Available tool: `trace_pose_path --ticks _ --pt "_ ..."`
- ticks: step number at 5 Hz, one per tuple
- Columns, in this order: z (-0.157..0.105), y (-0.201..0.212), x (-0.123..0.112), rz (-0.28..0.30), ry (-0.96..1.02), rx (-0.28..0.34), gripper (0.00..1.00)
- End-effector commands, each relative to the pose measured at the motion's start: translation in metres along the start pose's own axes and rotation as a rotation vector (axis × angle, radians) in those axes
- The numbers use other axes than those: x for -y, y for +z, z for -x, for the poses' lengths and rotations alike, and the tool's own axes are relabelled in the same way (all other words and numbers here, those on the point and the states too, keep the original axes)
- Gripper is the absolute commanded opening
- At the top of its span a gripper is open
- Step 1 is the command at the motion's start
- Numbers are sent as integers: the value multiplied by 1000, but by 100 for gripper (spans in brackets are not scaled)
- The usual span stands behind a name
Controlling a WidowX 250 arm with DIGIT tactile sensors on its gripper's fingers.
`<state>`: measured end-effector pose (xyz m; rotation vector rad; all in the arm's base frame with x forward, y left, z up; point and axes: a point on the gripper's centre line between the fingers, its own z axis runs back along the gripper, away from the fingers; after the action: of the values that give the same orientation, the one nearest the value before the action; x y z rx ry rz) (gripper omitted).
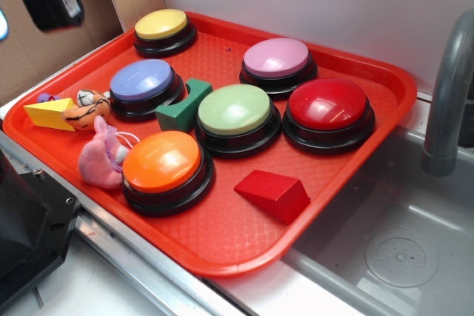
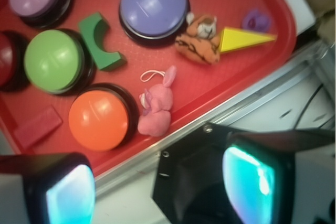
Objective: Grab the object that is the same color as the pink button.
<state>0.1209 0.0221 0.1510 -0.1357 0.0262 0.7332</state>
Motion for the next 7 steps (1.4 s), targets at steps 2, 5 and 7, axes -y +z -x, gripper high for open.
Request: trace_pose_path --ticks 2,5,7 --pt "-25 -69 -7 -44 206 40 100" --pt "-31 -119 5 -66 273 6 100" --pt "-30 -141 6 -48 321 -7 100"
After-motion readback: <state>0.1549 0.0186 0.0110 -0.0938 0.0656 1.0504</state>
